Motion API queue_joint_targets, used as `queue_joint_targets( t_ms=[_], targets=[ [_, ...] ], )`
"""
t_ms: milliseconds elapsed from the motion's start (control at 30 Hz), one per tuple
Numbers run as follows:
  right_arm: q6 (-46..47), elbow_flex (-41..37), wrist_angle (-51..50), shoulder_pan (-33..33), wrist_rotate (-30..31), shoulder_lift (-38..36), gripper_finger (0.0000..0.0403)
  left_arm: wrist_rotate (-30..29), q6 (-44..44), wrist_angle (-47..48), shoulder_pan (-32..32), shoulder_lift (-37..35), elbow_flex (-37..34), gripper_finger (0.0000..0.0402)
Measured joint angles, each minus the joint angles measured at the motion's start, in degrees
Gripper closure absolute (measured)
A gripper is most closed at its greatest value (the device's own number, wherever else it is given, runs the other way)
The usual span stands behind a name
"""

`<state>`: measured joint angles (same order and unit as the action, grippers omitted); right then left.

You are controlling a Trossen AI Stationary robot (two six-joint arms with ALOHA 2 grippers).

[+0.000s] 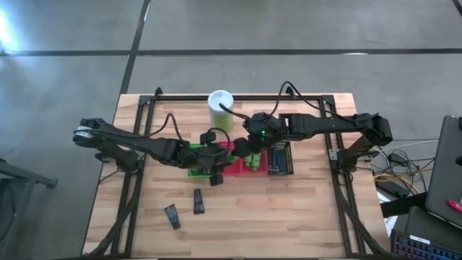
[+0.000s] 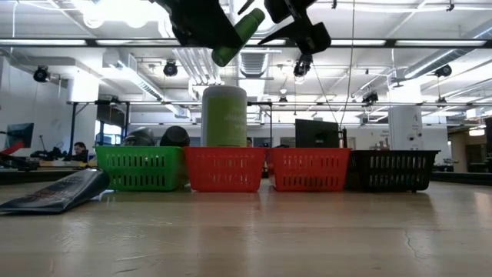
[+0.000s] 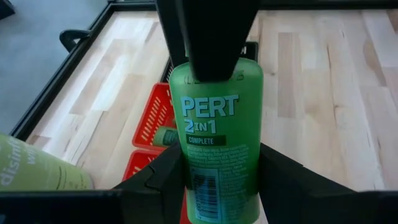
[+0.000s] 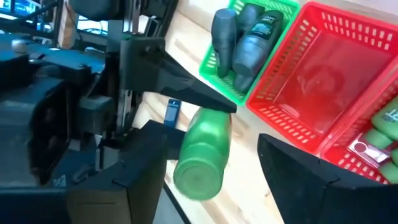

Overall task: Pick & Place Travel size toiletries
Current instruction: Put the green shampoo bottle into the right red bin

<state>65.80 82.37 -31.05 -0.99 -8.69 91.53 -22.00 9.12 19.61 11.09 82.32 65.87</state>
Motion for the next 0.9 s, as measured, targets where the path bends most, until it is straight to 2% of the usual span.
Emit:
queue_joint_targets(
  t_ms=[367, 500, 733, 900],
  targets=[
    [-0.7, -0.1, 0.6, 0.1, 1.0, 0.6, 0.0212, 0.0, -0.5, -2.2, 0.0, 0.0, 0.0, 0.0236],
    [-1.1, -0.1, 0.4, 0.1, 1.1, 0.5, 0.0242, 0.0, 0.7, -1.9, 0.0, 0.0, -0.1, 0.0227],
    [-2.6, -0.2, -1.2, 0.1, 1.2, 0.4, 0.0307, -0.2, 2.1, -2.5, 1.0, 0.0, -0.1, 0.0149],
    [-4.9, -0.2, -4.7, -0.7, 1.4, 0.2, 0.0307, 0.0, 2.9, -0.9, 2.0, -0.2, 0.2, 0.0093]
  ],
)
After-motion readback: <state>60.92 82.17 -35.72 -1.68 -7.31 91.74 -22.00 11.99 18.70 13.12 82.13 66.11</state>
